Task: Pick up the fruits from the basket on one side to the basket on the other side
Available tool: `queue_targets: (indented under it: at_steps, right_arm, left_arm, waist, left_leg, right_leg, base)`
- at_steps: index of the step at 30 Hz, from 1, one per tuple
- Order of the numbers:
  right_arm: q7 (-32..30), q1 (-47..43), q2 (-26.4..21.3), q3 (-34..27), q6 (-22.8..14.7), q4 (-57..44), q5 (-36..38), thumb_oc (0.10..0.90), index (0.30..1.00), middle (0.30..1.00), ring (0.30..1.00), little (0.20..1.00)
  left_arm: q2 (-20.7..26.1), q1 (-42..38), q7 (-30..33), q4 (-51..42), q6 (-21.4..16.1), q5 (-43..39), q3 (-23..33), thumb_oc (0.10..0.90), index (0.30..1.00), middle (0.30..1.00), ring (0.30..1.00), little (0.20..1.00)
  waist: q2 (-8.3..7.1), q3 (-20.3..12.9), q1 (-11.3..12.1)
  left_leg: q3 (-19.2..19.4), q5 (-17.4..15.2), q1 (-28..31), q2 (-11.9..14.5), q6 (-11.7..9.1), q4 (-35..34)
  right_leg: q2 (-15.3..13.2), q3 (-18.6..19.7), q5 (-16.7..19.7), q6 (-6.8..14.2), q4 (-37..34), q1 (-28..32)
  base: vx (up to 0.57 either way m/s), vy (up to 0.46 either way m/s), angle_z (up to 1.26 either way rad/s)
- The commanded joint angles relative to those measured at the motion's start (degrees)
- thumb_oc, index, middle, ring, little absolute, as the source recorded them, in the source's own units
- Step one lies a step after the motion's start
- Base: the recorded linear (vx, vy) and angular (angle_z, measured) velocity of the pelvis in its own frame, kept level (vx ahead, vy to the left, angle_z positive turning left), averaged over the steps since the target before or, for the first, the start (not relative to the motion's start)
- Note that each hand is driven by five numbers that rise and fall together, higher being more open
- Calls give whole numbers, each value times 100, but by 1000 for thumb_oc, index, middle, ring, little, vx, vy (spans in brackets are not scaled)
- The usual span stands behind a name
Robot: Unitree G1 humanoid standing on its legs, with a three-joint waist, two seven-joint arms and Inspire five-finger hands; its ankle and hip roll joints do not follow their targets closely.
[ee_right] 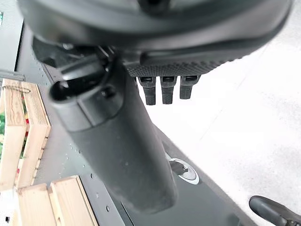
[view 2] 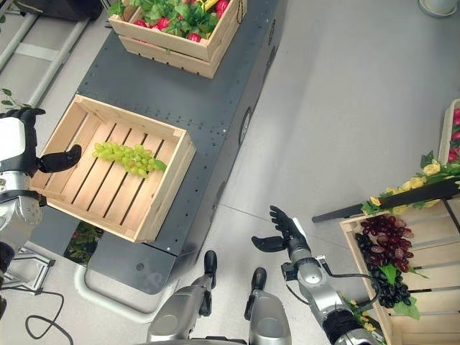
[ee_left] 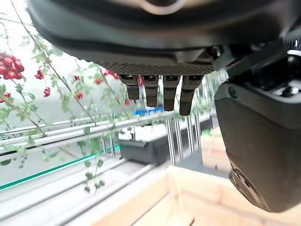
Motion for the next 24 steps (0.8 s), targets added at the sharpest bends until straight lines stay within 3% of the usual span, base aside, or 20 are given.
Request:
queue_targets:
  at_steps: [1, 6, 7, 8, 10, 17, 24]
  right_arm:
    - [142, -166, -188, 47, -257, -268, -99, 800, 900, 900, 900, 900]
    - [245, -462, -253, 131, -313, -197, -9, 800, 900, 900, 900, 900]
    - [311, -579, -288, 144, -315, -210, 47, 800, 900, 900, 900, 900]
    - [311, -580, -287, 142, -315, -209, 47, 800, 900, 900, 900, 900]
    - [347, -641, -313, 198, -229, -231, 43, 800, 900, 900, 900, 900]
    - [529, -652, -440, 223, -191, -334, 43, 800, 900, 900, 900, 900]
    - [471, -694, -521, 202, -228, -330, 46, 800, 900, 900, 900, 900]
  left_arm:
    - [877, -993, 32, 261, 82, 310, 18, 800, 900, 900, 900, 900]
    - [1026, -1617, -68, 491, 17, 458, -438, 800, 900, 900, 900, 900]
    - [1094, -1889, -88, 507, 40, 578, -617, 800, 900, 900, 900, 900]
    - [1094, -1896, -88, 509, 40, 577, -622, 800, 900, 900, 900, 900]
    - [1138, -2181, -14, 541, 43, 747, -839, 800, 900, 900, 900, 900]
    - [1273, -2480, -220, 390, 243, 1033, -1154, 800, 900, 900, 900, 900]
    - [1267, -2597, -602, 611, 348, 1528, -1428, 800, 900, 900, 900, 900]
  waist:
    - [-223, 154, 22]
    - [-446, 399, 67]
    - [-542, 533, 83]
    - [-543, 520, 84]
    - [-632, 551, 93]
    - [-719, 551, 92]
    - [-784, 551, 42]
  left_leg:
    - [279, -1013, -203, -115, -149, 940]
    - [383, -1172, -657, -105, -86, 1532]
    - [450, -1310, -868, -60, -20, 1880]
    - [449, -1305, -887, -60, -20, 1882]
    - [495, -1667, -1312, 16, 63, 2557]
    - [532, -2220, -2180, 150, 203, 3715]
    - [552, -2359, -2695, 272, 231, 4070]
  right_leg:
    - [-131, 114, 90, -152, 137, -329]
    - [-109, 155, 14, -184, 587, -749]
    - [-109, 145, -143, -219, 1096, -1015]
    - [-109, 144, -139, -220, 1097, -1034]
    - [-175, 137, -560, -281, 2121, -1553]
    - [-305, 113, -1004, -405, 3417, -2447]
    - [-315, 129, -1107, -431, 3805, -2995]
  base:
    - [-77, 107, -1]
    - [-100, 89, -5]
    - [-80, 55, 3]
    - [-102, 101, 11]
    - [-10, 128, 10]
    - [-6, 81, 1]
    - [-5, 6, 2]
